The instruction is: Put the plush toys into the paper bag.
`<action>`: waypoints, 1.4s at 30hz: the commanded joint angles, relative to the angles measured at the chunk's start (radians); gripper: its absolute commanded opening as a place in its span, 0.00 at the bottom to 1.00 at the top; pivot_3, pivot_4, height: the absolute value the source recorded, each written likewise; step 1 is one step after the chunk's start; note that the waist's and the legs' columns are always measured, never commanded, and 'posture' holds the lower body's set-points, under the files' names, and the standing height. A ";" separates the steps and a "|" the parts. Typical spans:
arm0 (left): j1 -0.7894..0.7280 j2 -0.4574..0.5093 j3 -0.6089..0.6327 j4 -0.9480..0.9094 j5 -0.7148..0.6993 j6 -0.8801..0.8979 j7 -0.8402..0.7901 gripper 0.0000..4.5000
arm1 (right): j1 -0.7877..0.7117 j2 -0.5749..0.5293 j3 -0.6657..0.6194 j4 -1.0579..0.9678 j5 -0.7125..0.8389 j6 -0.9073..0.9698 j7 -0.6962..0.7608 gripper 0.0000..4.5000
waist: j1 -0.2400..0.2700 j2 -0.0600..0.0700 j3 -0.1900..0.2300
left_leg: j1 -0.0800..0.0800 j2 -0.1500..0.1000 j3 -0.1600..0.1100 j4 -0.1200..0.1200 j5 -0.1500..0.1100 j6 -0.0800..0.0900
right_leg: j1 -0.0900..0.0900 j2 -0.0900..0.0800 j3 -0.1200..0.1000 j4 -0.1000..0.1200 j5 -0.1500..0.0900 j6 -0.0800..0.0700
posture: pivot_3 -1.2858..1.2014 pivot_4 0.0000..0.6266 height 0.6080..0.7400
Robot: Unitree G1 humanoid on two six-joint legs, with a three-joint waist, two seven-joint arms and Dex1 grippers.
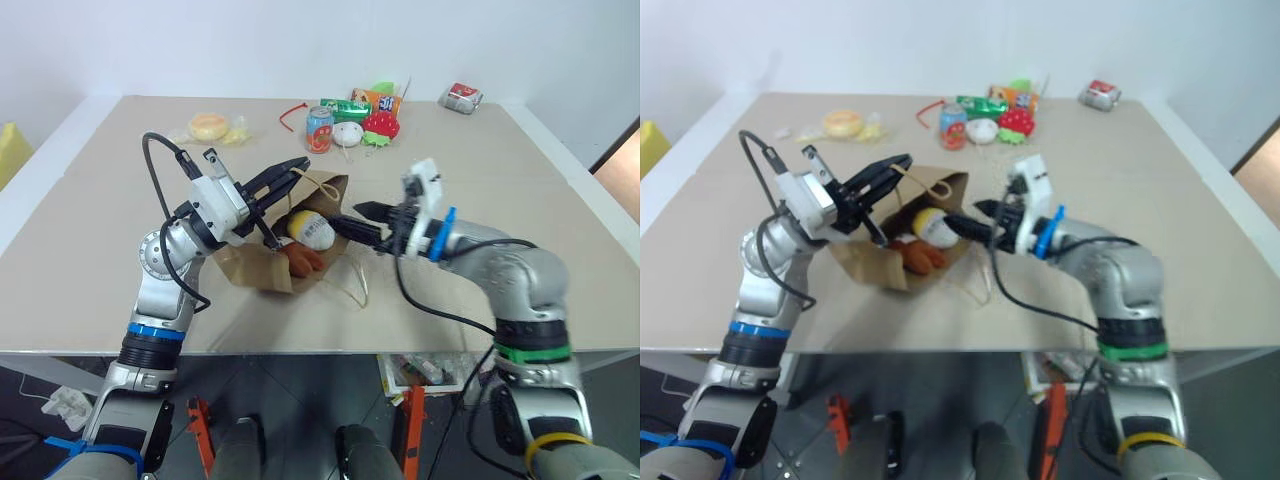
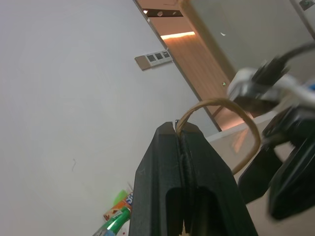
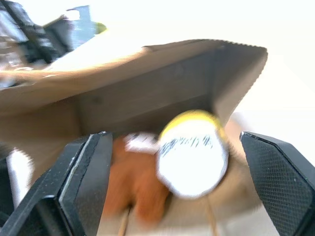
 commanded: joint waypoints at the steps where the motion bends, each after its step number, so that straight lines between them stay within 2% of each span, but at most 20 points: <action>1: -0.016 -0.002 0.012 -0.018 -0.008 -0.010 0.010 0.00 | 0.054 -0.071 -0.048 -0.035 0.012 0.016 0.012 0.99 | -0.002 0.000 0.000 | 0.000 0.000 0.000 0.000 0.000 0.000 | 0.000 0.000 0.000 0.000 0.000 0.000 | 0.52 0.24 1.00; 10: -0.007 -0.002 0.014 -0.033 -0.002 -0.007 0.019 0.00 | 0.156 -0.026 0.130 0.027 -0.133 -0.034 -0.062 0.99 | -0.003 0.000 0.000 | 0.002 0.000 0.000 0.001 0.000 0.000 | 0.000 0.000 0.001 0.000 0.000 0.004 | 0.52 0.24 1.00; 19: 0.006 0.003 0.015 -0.041 0.000 -0.004 0.022 0.00 | 0.142 -0.006 0.170 0.071 -0.188 -0.062 -0.063 0.99 | -0.002 0.000 0.000 | 0.002 0.000 0.000 0.001 0.000 0.000 | 0.000 0.000 0.001 0.000 0.000 0.004 | 0.52 0.24 1.00; 20: 0.005 0.003 0.016 -0.042 0.001 -0.004 0.023 0.00 | 0.142 -0.004 0.167 0.075 -0.189 -0.069 -0.060 0.87 | -0.002 0.000 0.000 | 0.002 0.000 0.000 0.001 0.000 0.000 | 0.000 0.000 0.001 0.000 0.000 0.005 | 0.52 0.24 1.00; 21: 0.005 0.003 0.016 -0.042 0.001 -0.004 0.024 0.00 | 0.141 -0.001 0.161 0.078 -0.187 -0.075 -0.058 0.84 | -0.002 0.000 0.000 | 0.002 0.000 0.000 0.001 0.000 0.000 | 0.000 0.000 0.001 0.000 0.000 0.005 | 0.52 0.24 1.00; 22: 0.005 0.003 0.017 -0.041 0.002 -0.004 0.025 0.00 | 0.138 0.004 0.154 0.078 -0.182 -0.078 -0.056 0.72 | -0.002 0.000 0.000 | 0.002 0.000 0.000 0.001 0.000 0.000 | 0.000 0.000 0.001 0.000 0.000 0.005 | 0.52 0.24 1.00; 24: 0.005 0.003 0.018 -0.039 0.002 -0.005 0.025 0.00 | 0.134 0.007 0.148 0.078 -0.177 -0.085 -0.050 0.57 | -0.002 0.000 0.000 | 0.002 0.000 0.000 0.001 0.000 0.000 | 0.000 0.000 0.001 0.000 0.000 0.005 | 0.52 0.24 1.00; 26: 0.008 0.003 0.016 -0.039 0.003 -0.006 0.026 0.00 | 0.135 0.007 0.146 0.073 -0.177 -0.106 -0.034 0.46 | -0.002 0.000 0.000 | 0.002 0.000 0.000 0.001 0.000 0.000 | 0.000 0.000 0.001 0.000 0.000 0.005 | 0.52 0.24 1.00; 27: 0.009 0.003 0.016 -0.039 0.003 -0.006 0.028 0.00 | 0.137 0.002 0.151 0.069 -0.178 -0.112 -0.022 0.34 | -0.002 0.000 0.000 | 0.002 0.000 0.000 0.001 0.000 0.000 | 0.000 0.000 0.001 0.000 0.000 0.005 | 0.52 0.24 1.00; 28: 0.009 0.002 0.016 -0.039 0.003 -0.004 0.031 0.00 | 0.139 -0.001 0.152 0.064 -0.177 -0.116 -0.014 0.28 | -0.002 0.000 0.000 | 0.002 0.000 0.000 0.001 0.000 0.000 | 0.000 0.000 0.001 0.000 0.000 0.005 | 0.52 0.24 1.00; 30: 0.007 0.001 0.017 -0.037 0.001 -0.001 0.037 0.00 | 0.143 -0.007 0.149 0.057 -0.173 -0.116 -0.001 0.07 | -0.002 0.000 0.000 | 0.002 0.000 0.000 0.001 0.000 0.000 | 0.000 0.000 0.001 0.000 0.000 0.005 | 0.52 0.24 1.00; 31: 0.005 0.001 0.018 -0.034 -0.001 0.001 0.040 0.00 | 0.143 -0.009 0.143 0.055 -0.170 -0.117 0.004 0.02 | -0.002 0.000 0.000 | 0.002 0.000 0.000 0.001 0.000 0.000 | 0.000 0.000 0.001 0.000 -0.001 0.005 | 0.52 0.24 1.00; 34: 0.000 -0.004 0.024 -0.031 -0.013 0.021 0.051 0.00 | 0.135 -0.013 0.107 0.051 -0.147 -0.105 0.011 0.02 | -0.002 0.000 0.000 | 0.002 0.000 0.000 0.001 0.000 0.000 | 0.000 0.000 0.001 0.000 -0.001 0.005 | 0.52 0.24 1.00; 37: -0.024 -0.017 0.044 -0.044 -0.062 0.108 0.090 0.00 | 0.105 -0.014 0.003 0.031 -0.053 -0.064 0.018 0.02 | -0.002 0.000 0.000 | 0.002 0.000 0.000 0.001 0.000 0.000 | 0.000 0.000 0.001 0.000 -0.001 0.005 | 0.52 0.24 1.00; 40: -0.051 -0.023 0.063 -0.076 -0.164 0.281 0.122 0.00 | 0.065 -0.004 -0.117 0.019 0.064 -0.026 0.011 0.02 | -0.002 0.000 0.000 | 0.001 0.000 0.000 0.001 0.000 0.000 | 0.000 0.000 0.001 0.000 0.000 0.005 | 0.52 0.24 1.00; 42: -0.058 -0.005 0.060 -0.127 -0.286 0.489 0.127 0.00 | 0.038 -0.003 -0.190 -0.006 0.158 -0.010 0.019 0.02 | -0.002 0.000 0.000 | 0.001 0.000 0.000 0.002 0.000 0.000 | 0.000 0.000 0.001 0.000 0.000 0.005 | 0.52 0.24 1.00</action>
